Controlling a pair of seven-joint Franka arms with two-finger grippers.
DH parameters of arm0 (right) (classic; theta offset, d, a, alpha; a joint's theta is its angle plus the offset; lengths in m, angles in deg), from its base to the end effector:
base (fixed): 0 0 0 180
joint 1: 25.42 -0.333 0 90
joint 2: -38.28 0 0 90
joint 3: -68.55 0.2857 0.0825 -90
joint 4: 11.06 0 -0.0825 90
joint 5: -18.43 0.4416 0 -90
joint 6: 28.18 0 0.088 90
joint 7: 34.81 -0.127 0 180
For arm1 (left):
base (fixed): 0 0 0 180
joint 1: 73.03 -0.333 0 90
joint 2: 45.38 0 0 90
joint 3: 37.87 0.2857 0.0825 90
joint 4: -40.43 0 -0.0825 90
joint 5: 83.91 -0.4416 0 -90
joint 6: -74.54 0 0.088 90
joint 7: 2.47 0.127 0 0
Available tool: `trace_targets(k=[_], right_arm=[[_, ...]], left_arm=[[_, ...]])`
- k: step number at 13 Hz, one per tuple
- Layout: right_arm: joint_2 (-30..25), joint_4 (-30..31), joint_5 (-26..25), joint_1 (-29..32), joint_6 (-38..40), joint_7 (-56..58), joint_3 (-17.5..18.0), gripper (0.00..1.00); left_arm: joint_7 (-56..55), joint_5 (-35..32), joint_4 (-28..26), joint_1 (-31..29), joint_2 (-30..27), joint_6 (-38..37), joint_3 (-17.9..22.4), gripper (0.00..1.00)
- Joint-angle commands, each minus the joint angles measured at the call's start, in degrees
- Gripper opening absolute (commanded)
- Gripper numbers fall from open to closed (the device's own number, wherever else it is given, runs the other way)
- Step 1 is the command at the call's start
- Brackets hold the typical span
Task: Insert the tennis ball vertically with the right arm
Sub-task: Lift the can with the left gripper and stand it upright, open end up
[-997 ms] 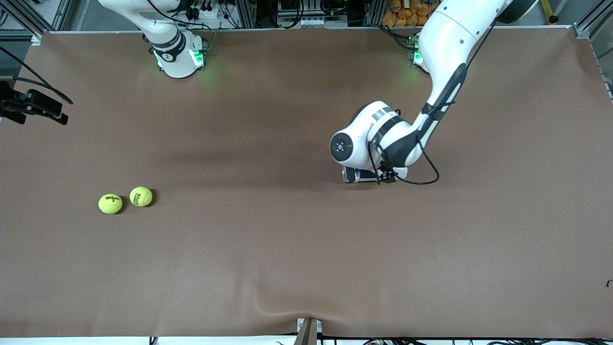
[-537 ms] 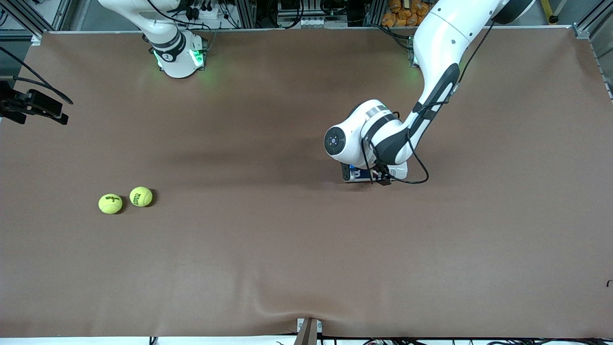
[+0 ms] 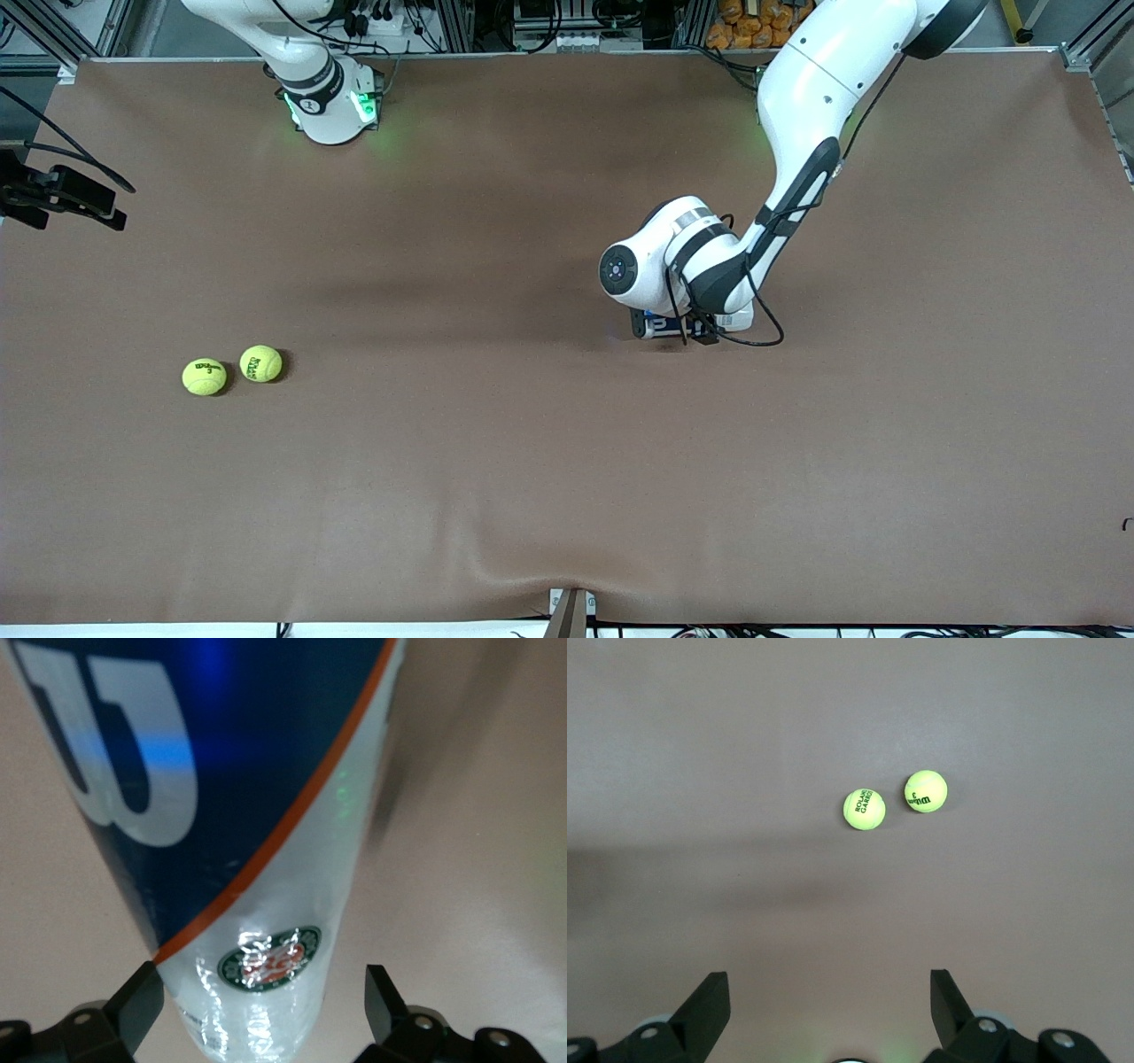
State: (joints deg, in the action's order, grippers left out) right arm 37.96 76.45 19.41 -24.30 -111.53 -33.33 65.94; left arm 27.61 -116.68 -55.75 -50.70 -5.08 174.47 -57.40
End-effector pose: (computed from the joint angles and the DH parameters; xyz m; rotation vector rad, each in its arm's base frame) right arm 0.5961 -0.0366 0.5906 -3.1190 0.0590 0.1033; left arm 0.5029 -0.3731 0.1023 -1.9638 1.8619 0.7445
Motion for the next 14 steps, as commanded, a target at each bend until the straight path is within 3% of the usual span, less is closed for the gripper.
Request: trace_targets(k=[1,9,10,14], right_arm=[[-1.2,0.8,0.3,1.4,0.5,-0.5,1.0,1.0],[-1.2,0.8,0.3,1.4,0.5,-0.4,1.0,1.0],[-1.2,0.8,0.3,1.4,0.4,-0.5,1.0,1.0],[-1.1,0.8,0.3,1.4,0.5,-0.5,1.0,1.0]], left_arm=[[-1.8,-1.5,-1.3,-0.1,-0.2,0.9,-0.1,1.0],[-4.1,-3.2,-2.6,-0.4,0.4,3.2,0.0,1.0],[-4.1,-3.2,-2.6,-0.4,0.5,3.2,0.0,0.96],[-4.0,-3.2,-2.3,-0.1,0.7,3.3,0.0,0.66]])
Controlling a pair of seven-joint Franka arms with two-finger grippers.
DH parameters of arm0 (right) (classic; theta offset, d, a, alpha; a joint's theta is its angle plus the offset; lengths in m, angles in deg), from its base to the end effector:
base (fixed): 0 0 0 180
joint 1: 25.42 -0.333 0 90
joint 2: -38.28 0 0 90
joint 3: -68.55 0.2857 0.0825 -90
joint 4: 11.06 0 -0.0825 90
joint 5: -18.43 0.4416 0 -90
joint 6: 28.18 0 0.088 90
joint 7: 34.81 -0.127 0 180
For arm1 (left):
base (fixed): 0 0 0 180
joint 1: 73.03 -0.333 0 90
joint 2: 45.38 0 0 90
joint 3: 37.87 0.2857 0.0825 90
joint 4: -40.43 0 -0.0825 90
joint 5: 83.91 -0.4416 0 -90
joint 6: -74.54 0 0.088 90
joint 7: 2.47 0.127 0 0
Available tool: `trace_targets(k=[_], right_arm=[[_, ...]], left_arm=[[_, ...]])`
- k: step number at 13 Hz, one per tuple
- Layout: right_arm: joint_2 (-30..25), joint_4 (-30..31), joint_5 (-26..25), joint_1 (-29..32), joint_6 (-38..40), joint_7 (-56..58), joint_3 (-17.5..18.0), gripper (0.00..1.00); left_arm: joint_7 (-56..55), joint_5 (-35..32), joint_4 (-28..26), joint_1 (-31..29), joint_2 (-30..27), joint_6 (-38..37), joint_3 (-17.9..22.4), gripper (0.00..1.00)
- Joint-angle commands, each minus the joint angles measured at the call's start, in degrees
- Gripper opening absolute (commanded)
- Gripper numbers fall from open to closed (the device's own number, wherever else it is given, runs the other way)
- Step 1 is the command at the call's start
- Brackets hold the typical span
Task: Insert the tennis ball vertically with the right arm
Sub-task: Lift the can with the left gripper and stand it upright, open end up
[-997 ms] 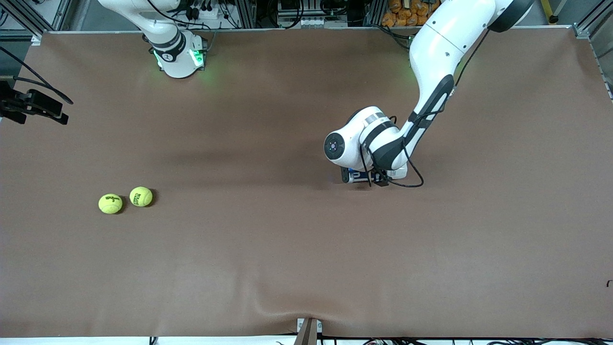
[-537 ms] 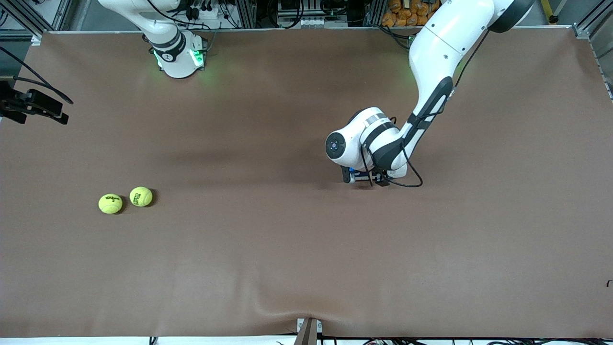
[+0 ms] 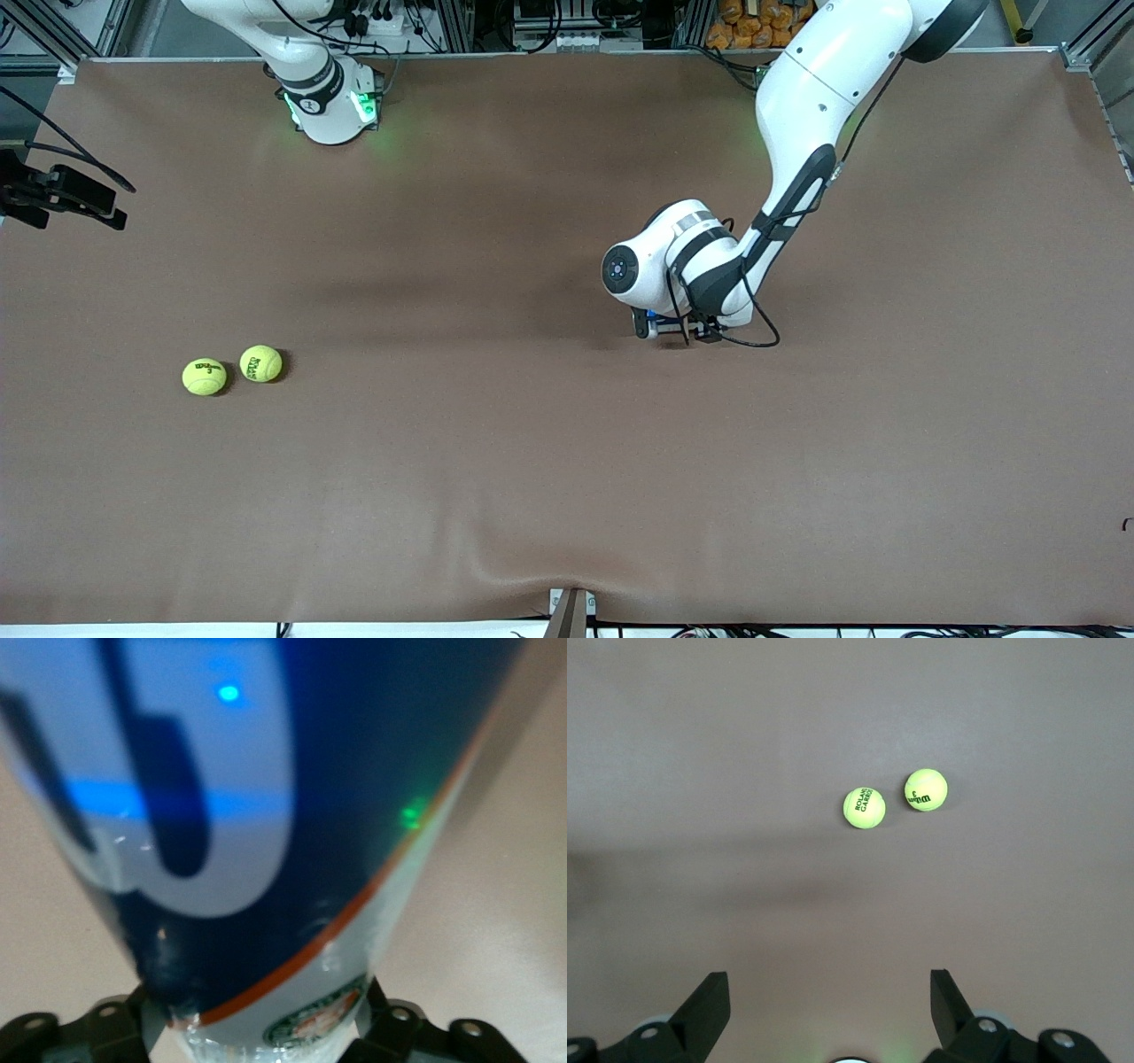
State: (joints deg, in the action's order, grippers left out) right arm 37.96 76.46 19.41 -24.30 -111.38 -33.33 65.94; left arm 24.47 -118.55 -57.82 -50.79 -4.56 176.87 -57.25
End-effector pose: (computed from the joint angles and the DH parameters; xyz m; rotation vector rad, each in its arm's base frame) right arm 0.5958 -0.0366 0.5903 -3.1187 0.0590 0.1076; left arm 0.4951 -0.3676 0.0839 -1.9659 1.8264 0.7199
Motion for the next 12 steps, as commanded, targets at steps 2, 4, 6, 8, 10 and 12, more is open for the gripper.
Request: trace_targets(k=[2,4,6,8,10,12], right_arm=[[-1.1,0.8,0.3,1.5,0.3,-0.4,1.0,1.0],[-1.1,0.7,0.3,1.4,0.2,-0.4,1.0,1.0],[-1.1,0.7,0.3,1.5,0.3,-0.4,1.0,1.0],[-1.1,0.7,0.4,1.5,0.3,-0.4,1.0,1.0],[-1.1,0.8,0.3,1.5,0.3,-0.5,1.0,1.0],[-1.0,0.7,0.4,1.6,0.3,-0.4,1.0,1.0]], left_arm=[[-0.8,-1.3,0.0,0.1,0.2,0.9,-0.1,0.58],[-0.8,-1.3,0.2,0.3,0.1,0.9,-0.1,0.58],[-0.8,-1.3,0.9,1.6,-0.4,0.9,-0.3,0.59],[-1.0,-1.0,3.9,3.5,-0.1,0.9,-0.3,0.59],[-1.1,-0.2,7.1,4.9,0.1,0.9,-0.4,0.6],[-1.1,1.4,10.0,6.9,0.0,2.8,-0.4,0.61]])
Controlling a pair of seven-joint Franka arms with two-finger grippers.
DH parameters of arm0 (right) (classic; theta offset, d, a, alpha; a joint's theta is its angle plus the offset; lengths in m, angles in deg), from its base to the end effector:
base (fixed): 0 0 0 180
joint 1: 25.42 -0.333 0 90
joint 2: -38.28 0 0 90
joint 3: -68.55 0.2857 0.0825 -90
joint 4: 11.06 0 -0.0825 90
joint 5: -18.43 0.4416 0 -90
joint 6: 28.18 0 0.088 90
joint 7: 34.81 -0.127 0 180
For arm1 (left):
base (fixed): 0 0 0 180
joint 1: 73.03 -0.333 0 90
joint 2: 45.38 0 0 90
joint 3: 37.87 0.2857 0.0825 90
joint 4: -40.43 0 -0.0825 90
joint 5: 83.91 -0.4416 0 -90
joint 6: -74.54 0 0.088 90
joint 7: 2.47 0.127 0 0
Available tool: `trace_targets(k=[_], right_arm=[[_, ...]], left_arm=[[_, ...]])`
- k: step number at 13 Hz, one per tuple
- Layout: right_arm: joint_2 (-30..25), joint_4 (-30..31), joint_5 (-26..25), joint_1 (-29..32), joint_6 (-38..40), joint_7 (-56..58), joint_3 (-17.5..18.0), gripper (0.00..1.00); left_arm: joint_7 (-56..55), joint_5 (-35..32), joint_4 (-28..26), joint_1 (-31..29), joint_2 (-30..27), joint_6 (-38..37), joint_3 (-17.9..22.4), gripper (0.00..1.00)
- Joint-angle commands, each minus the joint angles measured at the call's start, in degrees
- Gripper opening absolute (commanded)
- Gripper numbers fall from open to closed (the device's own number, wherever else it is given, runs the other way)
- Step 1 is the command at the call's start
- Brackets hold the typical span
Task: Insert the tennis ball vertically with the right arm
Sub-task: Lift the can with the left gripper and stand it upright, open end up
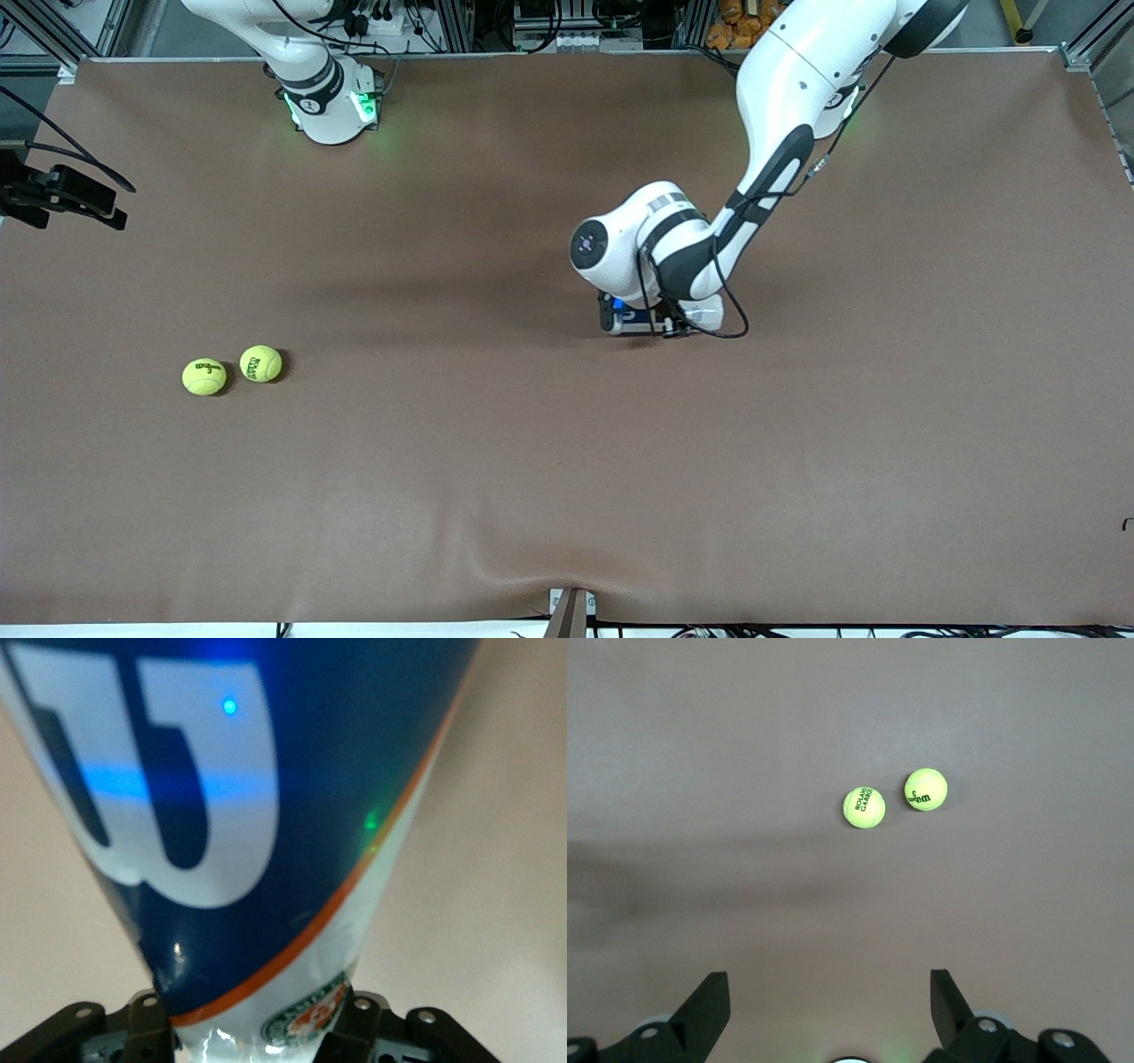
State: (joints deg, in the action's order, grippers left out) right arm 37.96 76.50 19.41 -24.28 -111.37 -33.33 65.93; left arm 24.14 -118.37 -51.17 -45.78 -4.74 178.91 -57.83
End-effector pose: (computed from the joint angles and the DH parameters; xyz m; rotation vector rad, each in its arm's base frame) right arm 0.5957 -0.0369 0.5899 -3.1186 0.0598 0.1089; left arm 0.4998 -0.4428 0.1324 -1.9578 1.8999 0.4946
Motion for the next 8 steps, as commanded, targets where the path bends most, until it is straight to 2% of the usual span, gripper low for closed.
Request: trace_targets(k=[1,4,8], right_arm=[[-1.0,0.7,0.3,1.6,0.3,-0.4,1.0,1.0],[-0.6,-0.1,0.3,2.5,0.2,0.1,1.0,1.0],[0.2,-0.9,-0.6,2.8,-0.4,0.2,1.0,1.0]], left_arm=[[-0.8,2.7,4.9,2.8,0.1,2.0,0.2,0.61],[-5.2,6.6,8.6,4.3,0.1,9.2,0.2,0.61],[-21.6,7.2,8.6,8.2,0.6,27.1,0.3,0.61]])
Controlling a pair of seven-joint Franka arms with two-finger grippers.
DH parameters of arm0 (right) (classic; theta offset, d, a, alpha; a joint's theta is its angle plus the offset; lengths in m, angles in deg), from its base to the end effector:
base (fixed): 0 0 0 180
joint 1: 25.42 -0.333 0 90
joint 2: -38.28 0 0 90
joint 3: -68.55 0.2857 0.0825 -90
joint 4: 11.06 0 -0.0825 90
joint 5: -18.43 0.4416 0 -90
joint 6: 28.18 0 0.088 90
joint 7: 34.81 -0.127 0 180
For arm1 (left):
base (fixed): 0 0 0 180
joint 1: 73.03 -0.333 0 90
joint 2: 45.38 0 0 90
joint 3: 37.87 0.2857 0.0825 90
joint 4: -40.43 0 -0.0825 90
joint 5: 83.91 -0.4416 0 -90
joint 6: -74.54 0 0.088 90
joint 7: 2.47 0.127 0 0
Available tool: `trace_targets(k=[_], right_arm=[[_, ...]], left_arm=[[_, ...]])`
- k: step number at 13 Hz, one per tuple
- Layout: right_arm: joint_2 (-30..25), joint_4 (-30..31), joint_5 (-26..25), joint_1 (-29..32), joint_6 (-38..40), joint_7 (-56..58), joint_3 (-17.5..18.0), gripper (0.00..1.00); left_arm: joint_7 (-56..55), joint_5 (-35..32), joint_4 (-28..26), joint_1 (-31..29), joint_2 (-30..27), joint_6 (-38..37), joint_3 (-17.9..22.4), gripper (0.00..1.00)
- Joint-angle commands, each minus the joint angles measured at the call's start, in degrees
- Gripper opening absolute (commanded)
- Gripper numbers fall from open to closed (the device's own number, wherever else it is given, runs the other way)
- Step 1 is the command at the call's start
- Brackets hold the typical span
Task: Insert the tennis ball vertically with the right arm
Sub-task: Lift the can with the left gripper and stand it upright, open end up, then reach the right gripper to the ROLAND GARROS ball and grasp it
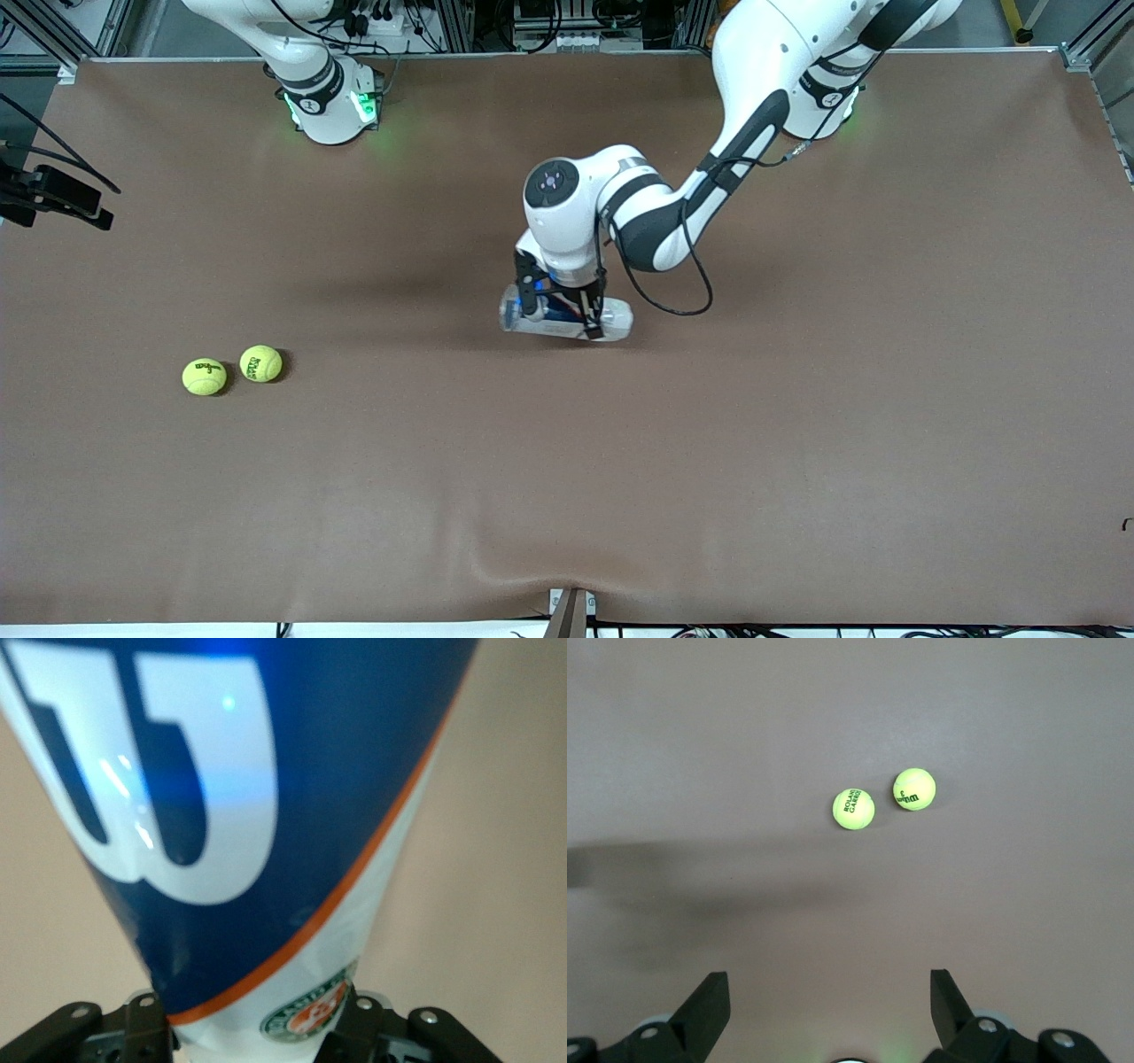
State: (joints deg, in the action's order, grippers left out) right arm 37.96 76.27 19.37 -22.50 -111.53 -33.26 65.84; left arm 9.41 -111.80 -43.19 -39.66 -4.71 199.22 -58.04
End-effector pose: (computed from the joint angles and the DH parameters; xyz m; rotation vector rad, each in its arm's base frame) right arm 0.5946 -0.0564 0.5922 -3.1176 0.1089 0.0979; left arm 0.4960 -0.5711 0.2148 -2.3559 1.8364 -0.1805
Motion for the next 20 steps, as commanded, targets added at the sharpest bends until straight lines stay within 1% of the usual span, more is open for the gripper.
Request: trace_targets(k=[1,3,5,6,7,9,10,11,13,15,17,19,20], right_arm=[[2.3,-0.9,-1.0,0.9,-0.7,0.2,1.2,1.0],[4.3,-1.9,-0.7,1.6,-2.1,0.3,1.2,1.0],[9.3,-1.9,-0.5,1.8,-3.7,0.3,1.1,1.0],[10.6,-1.9,0.0,2.2,-4.0,0.3,1.1,1.0],[11.5,-1.3,0.3,2.0,-5.2,0.3,1.1,1.0],[13.6,2.3,0.4,2.4,-11.0,0.2,1.1,1.0],[14.1,4.7,0.4,3.1,-14.3,0.2,1.2,1.0],[15.3,6.3,0.4,3.1,-17.1,0.2,1.1,1.0],[17.1,10.0,0.4,4.1,-23.0,0.2,1.2,1.0],[18.1,15.5,1.2,4.4,-30.8,0.1,1.2,1.0],[18.7,21.2,3.3,4.1,-38.5,0.1,1.2,1.0],[20.6,23.0,3.5,3.6,-42.1,0.0,1.2,1.0],[21.6,23.1,3.5,3.4,-42.9,0.0,1.3,1.0]], left_arm=[[-11.4,0.5,0.6,2.8,1.5,12.6,0.6,0.61],[-21.2,0.1,0.6,4.0,3.5,24.7,1.1,0.61],[-26.9,-0.2,0.5,4.1,5.4,32.2,1.3,0.61],[-28.0,-0.2,0.4,4.2,6.6,36.4,1.5,0.62],[-28.5,-0.2,0.2,4.7,8.2,41.6,3.4,0.62],[-28.6,-0.1,0.0,7.3,12.8,58.1,9.2,0.63],[-28.6,0.1,0.0,8.4,14.3,62.4,11.6,0.63],[-28.6,0.3,0.1,8.7,14.7,63.7,12.2,0.63],[-28.6,0.6,0.1,8.8,16.1,65.4,12.3,0.63],[-28.3,0.5,0.2,8.7,18.9,70.8,12.5,0.66],[-27.9,0.3,0.1,8.8,20.9,77.0,14.1,0.68],[-28.0,0.4,0.0,9.2,21.3,77.6,14.1,0.68],[-27.9,0.5,0.0,9.4,21.5,77.6,14.1,0.7]])
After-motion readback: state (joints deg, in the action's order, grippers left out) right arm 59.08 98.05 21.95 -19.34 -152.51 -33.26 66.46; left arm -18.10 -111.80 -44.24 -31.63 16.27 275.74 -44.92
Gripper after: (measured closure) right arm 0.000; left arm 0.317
